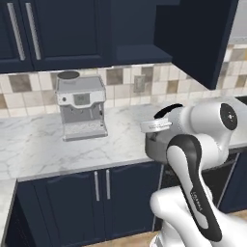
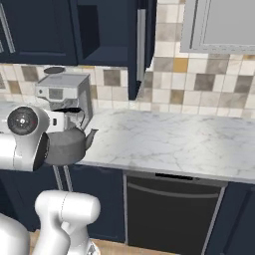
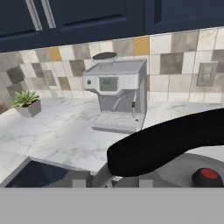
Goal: Open the cabinet, pick the kettle from the cabinet, and place it in the sink.
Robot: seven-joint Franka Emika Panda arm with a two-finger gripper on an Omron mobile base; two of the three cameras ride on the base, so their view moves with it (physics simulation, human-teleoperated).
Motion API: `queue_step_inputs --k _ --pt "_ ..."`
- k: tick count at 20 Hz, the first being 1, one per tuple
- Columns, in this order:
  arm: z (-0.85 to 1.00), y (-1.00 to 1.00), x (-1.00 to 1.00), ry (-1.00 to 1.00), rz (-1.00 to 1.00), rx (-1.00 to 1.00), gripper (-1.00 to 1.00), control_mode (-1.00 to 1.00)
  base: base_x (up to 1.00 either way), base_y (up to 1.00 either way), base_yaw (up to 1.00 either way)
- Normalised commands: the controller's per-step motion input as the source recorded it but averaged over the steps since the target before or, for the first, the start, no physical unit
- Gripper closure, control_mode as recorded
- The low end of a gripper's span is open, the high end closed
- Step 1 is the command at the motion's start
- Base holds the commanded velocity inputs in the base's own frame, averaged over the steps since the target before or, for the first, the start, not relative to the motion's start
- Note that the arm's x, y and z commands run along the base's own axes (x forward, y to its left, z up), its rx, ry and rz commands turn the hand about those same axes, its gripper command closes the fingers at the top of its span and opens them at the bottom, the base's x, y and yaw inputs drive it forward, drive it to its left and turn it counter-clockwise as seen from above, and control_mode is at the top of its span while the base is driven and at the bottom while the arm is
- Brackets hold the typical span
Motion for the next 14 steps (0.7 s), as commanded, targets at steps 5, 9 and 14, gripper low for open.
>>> queue_step_inputs --k 5,9,14 --pt "0.00 0.00 0.00 0.00 0.00 0.00 1.00 1.00 -0.40 0.01 -0.24" --pt "0.00 0.00 0.00 0.00 0.00 0.00 1.00 1.00 -0.31 0.00 -0.15" --pt "0.00 0.00 0.00 0.00 0.00 0.00 1.00 1.00 -0.12 -0.32 0.01"
